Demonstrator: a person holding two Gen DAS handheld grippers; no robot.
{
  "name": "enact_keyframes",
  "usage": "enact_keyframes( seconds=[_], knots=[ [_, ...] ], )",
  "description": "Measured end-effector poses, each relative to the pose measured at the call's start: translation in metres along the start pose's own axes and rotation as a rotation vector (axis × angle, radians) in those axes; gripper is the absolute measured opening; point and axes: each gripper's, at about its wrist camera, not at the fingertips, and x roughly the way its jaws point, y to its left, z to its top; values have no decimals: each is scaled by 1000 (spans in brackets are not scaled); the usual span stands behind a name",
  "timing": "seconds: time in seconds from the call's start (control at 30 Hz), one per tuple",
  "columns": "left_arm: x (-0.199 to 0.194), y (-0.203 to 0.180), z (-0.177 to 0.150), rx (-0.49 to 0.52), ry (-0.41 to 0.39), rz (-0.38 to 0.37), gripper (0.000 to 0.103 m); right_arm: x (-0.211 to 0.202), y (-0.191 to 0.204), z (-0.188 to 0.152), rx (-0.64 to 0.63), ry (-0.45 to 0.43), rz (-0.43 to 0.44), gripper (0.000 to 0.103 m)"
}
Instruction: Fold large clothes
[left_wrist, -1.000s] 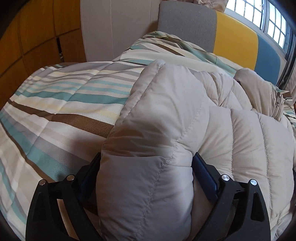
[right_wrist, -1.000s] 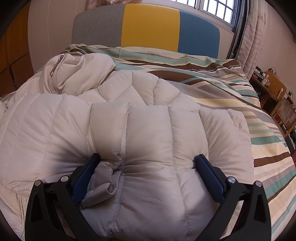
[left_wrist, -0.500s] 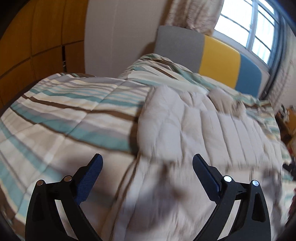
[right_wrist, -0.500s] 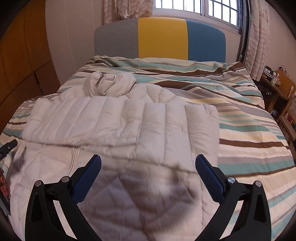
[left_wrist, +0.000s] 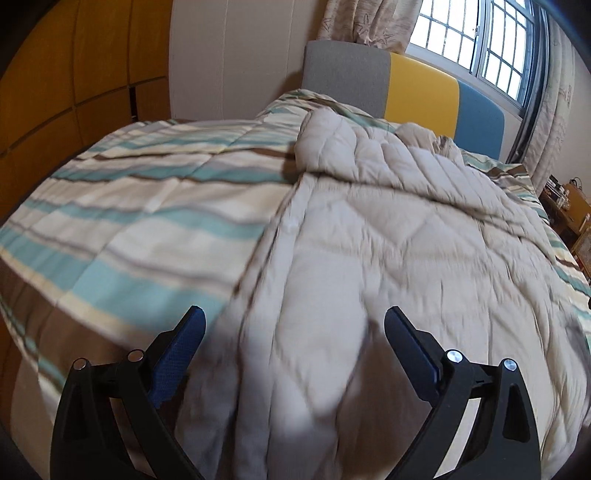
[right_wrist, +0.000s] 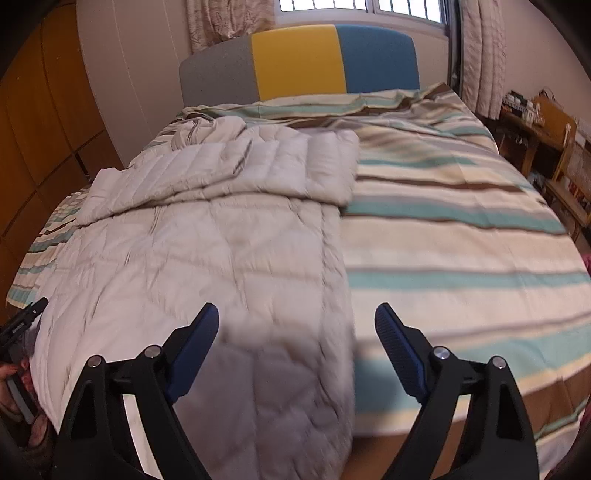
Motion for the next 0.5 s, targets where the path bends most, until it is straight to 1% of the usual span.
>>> enact_keyframes(
  seconds=[0.1, 0.17, 0.2, 0.3, 0.4, 0.5],
  knots=[
    [-9, 1, -17, 5, -3, -6, 97, -11, -13, -21, 26, 20, 4, 83],
    [-16, 1, -25, 11, -12, -18, 92, -15, -17, -33, 34, 42, 12, 82],
    [-20, 2, -29, 13, -15, -18, 92, -16, -18, -38, 39, 51, 19, 81],
    [-29, 5, -37, -2, -11, -32, 87, -17, -20, -52, 55, 86, 40, 79],
    [-35, 7, -43, -7, -5, -39, 86, -19, -20, -63, 69, 105, 58, 79],
    [-41, 8, -51, -3, -1, -53, 86, -16, -19, -70, 78, 143, 84, 73]
  ],
)
